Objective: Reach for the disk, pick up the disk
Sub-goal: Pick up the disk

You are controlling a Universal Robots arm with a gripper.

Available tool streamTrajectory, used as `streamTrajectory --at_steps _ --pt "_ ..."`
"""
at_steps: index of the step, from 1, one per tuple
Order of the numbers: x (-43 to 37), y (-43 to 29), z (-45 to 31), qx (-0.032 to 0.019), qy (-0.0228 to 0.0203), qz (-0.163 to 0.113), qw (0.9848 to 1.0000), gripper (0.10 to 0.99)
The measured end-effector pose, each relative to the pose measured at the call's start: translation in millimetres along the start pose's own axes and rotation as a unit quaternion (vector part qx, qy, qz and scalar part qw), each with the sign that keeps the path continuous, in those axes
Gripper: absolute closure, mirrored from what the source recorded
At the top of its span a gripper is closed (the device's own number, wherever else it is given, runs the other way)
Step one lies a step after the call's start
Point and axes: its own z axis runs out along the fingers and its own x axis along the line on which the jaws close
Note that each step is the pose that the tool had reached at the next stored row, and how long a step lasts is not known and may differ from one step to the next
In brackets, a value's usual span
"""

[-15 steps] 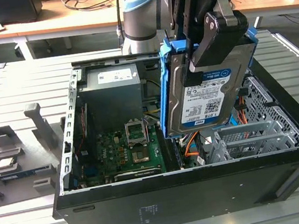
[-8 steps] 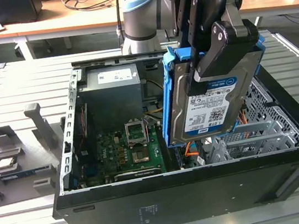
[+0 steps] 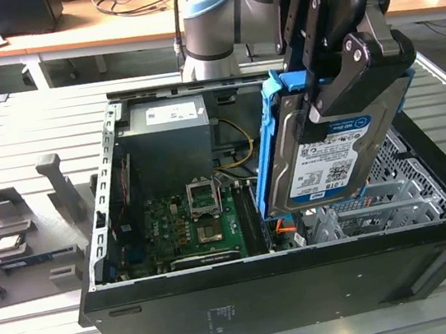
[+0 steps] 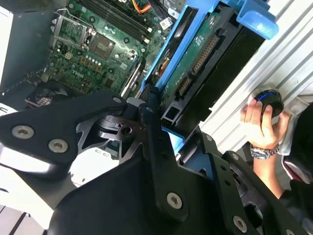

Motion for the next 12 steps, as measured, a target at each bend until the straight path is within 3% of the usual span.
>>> streamTrajectory --at_steps 7,12 --pt "0.5 -17.7 -0.7 0.0000 0.0000 0.000 1.0000 0.722" --pt "0.7 -24.3 -1.0 0.0000 0.0000 0.000 1.0000 0.722"
